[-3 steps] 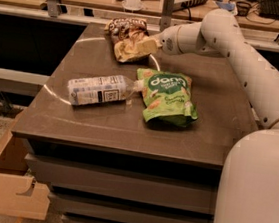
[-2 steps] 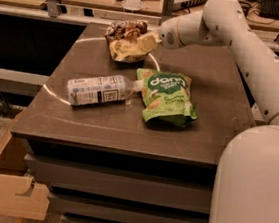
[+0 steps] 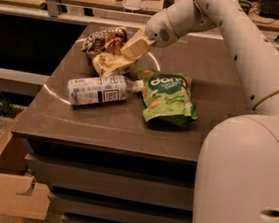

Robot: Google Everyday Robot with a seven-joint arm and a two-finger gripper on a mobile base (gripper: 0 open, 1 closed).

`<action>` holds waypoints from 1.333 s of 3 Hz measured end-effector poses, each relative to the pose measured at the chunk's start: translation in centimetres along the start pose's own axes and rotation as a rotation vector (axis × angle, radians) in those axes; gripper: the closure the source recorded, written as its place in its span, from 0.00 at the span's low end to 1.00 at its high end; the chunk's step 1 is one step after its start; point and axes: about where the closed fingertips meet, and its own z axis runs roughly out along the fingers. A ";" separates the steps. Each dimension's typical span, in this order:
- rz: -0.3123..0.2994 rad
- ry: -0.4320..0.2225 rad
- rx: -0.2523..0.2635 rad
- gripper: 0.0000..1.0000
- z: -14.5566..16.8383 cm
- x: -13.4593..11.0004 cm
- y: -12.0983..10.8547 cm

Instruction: Move brown chip bag near blue plastic bottle

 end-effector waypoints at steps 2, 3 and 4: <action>-0.017 0.125 -0.189 0.82 -1.0 2.1 6.0; -0.024 0.134 -0.170 0.51 -1.8 2.3 6.2; -0.036 0.130 -0.142 0.20 -2.2 1.9 5.8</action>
Offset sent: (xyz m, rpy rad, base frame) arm -0.0888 -0.0392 -0.0112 -0.1846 0.1723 0.1811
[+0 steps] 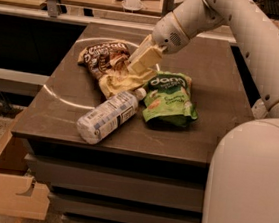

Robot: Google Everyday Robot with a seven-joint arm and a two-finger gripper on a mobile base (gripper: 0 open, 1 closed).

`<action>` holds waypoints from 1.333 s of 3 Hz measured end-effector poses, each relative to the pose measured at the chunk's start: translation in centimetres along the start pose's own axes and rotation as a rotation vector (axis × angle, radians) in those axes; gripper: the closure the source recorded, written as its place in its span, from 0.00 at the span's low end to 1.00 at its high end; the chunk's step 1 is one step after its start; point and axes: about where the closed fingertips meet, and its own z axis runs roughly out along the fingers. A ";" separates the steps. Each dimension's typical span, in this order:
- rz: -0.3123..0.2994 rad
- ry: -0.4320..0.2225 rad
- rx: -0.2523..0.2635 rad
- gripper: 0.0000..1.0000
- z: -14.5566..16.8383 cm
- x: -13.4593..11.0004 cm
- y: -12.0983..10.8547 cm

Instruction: Move brown chip bag near blue plastic bottle

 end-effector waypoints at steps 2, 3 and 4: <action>0.073 -0.118 0.175 0.00 -3.7 0.1 -2.8; 0.205 -0.135 0.502 0.00 -13.0 3.8 -3.8; 0.340 -0.049 0.753 0.00 -18.1 7.2 -3.9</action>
Offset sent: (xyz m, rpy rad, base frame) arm 0.0680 -0.0822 0.0619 0.2664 -0.1557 -0.4551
